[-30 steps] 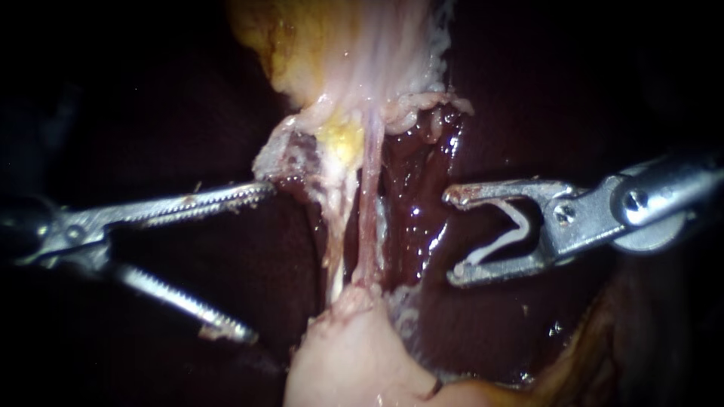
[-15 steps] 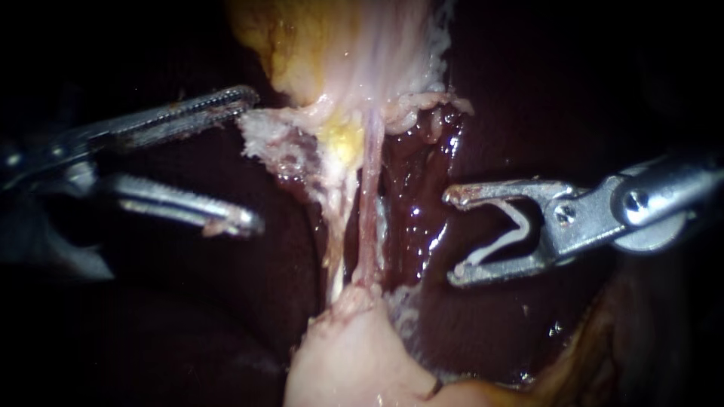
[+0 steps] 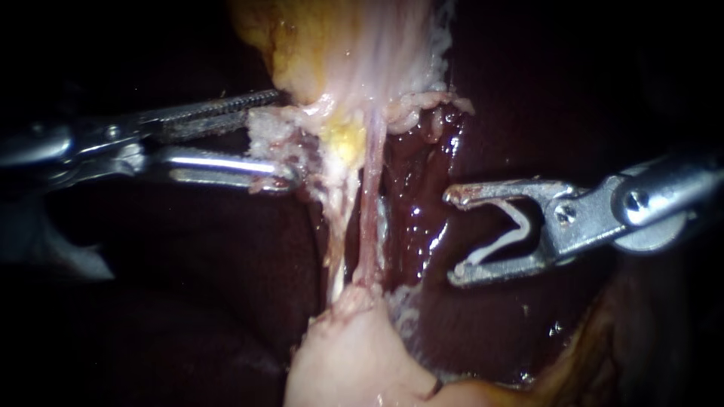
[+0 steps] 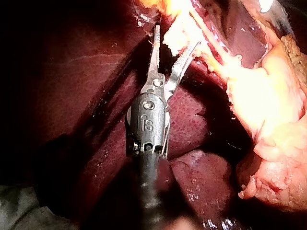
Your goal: Grabbing gallbladder
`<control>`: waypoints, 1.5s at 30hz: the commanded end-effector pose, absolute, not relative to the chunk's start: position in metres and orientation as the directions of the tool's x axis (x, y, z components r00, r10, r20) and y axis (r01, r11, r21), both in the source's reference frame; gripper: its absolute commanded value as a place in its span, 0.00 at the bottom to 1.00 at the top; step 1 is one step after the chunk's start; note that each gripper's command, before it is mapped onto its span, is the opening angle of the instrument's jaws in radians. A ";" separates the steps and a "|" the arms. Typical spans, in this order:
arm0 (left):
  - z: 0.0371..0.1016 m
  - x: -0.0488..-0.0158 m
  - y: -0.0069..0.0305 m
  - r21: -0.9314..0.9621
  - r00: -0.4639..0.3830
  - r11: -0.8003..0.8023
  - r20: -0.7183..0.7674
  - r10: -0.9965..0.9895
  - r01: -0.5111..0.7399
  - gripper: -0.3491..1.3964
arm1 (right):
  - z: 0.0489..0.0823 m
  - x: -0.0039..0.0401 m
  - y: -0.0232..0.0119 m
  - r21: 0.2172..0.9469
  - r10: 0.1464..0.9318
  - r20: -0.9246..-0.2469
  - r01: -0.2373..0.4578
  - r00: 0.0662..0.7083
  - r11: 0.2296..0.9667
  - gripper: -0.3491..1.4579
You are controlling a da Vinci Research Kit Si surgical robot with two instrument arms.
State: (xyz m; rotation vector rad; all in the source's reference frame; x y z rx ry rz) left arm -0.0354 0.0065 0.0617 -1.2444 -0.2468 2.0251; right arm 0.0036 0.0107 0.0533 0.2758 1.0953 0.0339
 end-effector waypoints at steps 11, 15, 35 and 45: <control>0.0619 -0.0362 0.0066 -0.544 -0.243 -0.686 -0.669 0.702 -0.484 0.22 | 0.0533 0.0036 0.0107 0.237 0.163 -0.872 0.108 0.461 0.965 0.47; 0.0610 -0.0355 0.0071 -0.562 -0.234 -0.672 -0.656 0.717 -0.482 0.13 | 0.0534 0.0036 0.0107 0.237 0.163 -0.872 0.108 0.461 0.965 0.47; 0.0508 -0.0296 0.0112 -0.670 -0.192 -0.531 -0.514 0.836 -0.519 0.00 | 0.0533 0.0035 0.0107 0.243 0.168 -0.871 0.106 0.461 0.964 0.47; 0.0504 -0.0289 0.0115 -0.667 -0.181 -0.522 -0.513 0.839 -0.532 0.00 | 0.0534 0.0035 0.0107 0.243 0.168 -0.871 0.106 0.461 0.964 0.47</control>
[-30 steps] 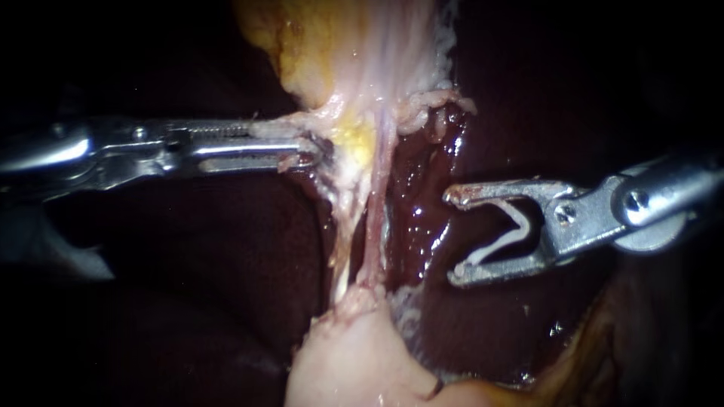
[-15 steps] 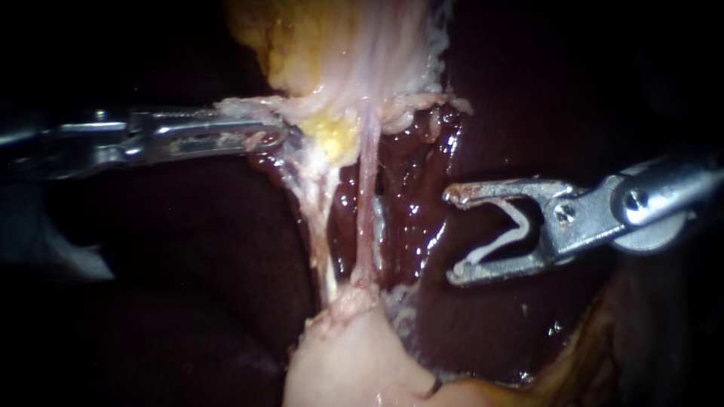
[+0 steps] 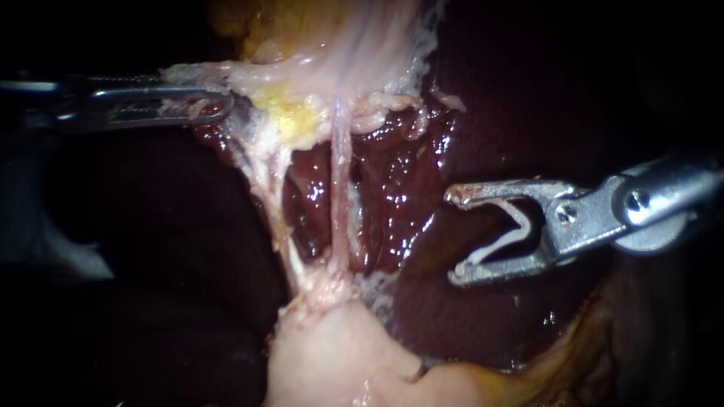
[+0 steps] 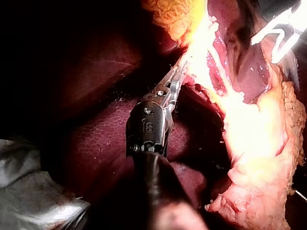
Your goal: Grabbing gallbladder
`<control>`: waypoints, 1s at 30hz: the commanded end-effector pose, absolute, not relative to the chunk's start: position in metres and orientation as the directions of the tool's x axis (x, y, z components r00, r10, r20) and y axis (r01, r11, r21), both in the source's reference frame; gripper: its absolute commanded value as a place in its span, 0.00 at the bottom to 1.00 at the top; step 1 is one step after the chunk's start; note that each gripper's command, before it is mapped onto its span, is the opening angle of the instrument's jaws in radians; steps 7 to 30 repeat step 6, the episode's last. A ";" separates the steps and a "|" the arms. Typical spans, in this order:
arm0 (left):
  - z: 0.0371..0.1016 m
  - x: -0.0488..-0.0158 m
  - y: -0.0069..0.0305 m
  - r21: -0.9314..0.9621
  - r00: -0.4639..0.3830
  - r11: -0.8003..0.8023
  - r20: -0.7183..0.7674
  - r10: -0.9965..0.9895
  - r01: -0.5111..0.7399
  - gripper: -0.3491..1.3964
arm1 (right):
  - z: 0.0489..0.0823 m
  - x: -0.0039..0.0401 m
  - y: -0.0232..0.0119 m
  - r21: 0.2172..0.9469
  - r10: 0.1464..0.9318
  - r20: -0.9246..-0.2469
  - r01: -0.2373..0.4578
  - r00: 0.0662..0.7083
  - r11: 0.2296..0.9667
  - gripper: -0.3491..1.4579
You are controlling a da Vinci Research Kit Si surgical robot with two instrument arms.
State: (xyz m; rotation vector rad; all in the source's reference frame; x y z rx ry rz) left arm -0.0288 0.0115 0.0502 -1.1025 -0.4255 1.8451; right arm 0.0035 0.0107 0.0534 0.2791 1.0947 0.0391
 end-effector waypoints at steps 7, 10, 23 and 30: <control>0.0505 -0.0289 0.0113 -0.665 -0.180 -0.522 -0.514 0.839 -0.534 0.00 | 0.0533 0.0035 0.0107 0.243 0.168 -0.871 0.106 0.461 0.964 0.47; 0.0505 -0.0289 0.0113 -0.665 -0.180 -0.522 -0.514 0.839 -0.534 0.00 | 0.0533 0.0035 0.0107 0.243 0.168 -0.871 0.106 0.461 0.964 0.47; 0.0505 -0.0289 0.0113 -0.665 -0.180 -0.522 -0.514 0.839 -0.534 0.00 | 0.0533 0.0035 0.0107 0.243 0.168 -0.871 0.106 0.461 0.964 0.47; 0.0505 -0.0289 0.0113 -0.665 -0.180 -0.522 -0.514 0.839 -0.534 0.00 | 0.0533 0.0035 0.0107 0.243 0.168 -0.871 0.106 0.461 0.964 0.47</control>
